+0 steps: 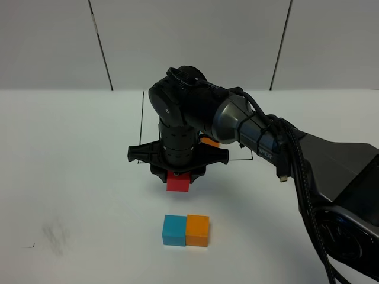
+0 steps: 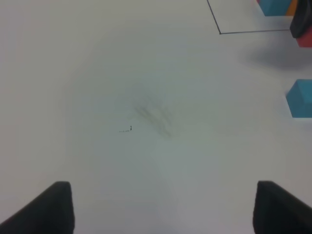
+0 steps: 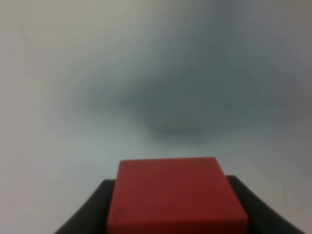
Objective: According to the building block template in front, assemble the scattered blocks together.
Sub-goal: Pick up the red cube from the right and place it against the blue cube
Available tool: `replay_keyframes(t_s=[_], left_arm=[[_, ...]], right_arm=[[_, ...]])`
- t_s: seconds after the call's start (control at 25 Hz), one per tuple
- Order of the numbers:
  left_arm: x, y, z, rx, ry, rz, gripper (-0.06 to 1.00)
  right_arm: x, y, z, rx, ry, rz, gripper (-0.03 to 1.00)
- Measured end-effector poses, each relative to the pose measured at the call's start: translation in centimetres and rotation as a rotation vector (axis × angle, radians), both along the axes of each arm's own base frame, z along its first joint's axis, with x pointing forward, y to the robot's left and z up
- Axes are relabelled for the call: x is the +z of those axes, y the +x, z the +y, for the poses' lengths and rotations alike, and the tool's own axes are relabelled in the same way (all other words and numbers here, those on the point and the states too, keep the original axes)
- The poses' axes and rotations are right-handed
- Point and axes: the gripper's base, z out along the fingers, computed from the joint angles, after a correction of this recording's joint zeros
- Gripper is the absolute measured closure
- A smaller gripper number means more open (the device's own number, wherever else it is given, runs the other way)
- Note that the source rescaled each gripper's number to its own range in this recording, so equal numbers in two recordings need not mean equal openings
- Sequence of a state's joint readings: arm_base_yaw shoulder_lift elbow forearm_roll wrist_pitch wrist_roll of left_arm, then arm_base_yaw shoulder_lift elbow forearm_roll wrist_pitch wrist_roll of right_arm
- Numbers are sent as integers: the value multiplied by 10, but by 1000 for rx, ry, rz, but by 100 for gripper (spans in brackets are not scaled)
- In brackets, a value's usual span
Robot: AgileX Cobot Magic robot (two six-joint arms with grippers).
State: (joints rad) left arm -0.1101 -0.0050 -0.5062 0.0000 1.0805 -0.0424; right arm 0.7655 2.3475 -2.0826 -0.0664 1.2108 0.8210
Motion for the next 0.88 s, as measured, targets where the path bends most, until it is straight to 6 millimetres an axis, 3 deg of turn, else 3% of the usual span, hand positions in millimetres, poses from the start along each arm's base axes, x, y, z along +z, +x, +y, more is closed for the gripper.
replay_keyframes(t_s=[0.28, 0.88], left_arm=[[0, 0, 2, 14, 21, -2, 10], [0, 0, 4, 28, 40, -4, 10]], right_arm=[[-12, -9, 12, 24, -48, -16, 95], [-22, -11, 8, -4, -82, -3, 95]])
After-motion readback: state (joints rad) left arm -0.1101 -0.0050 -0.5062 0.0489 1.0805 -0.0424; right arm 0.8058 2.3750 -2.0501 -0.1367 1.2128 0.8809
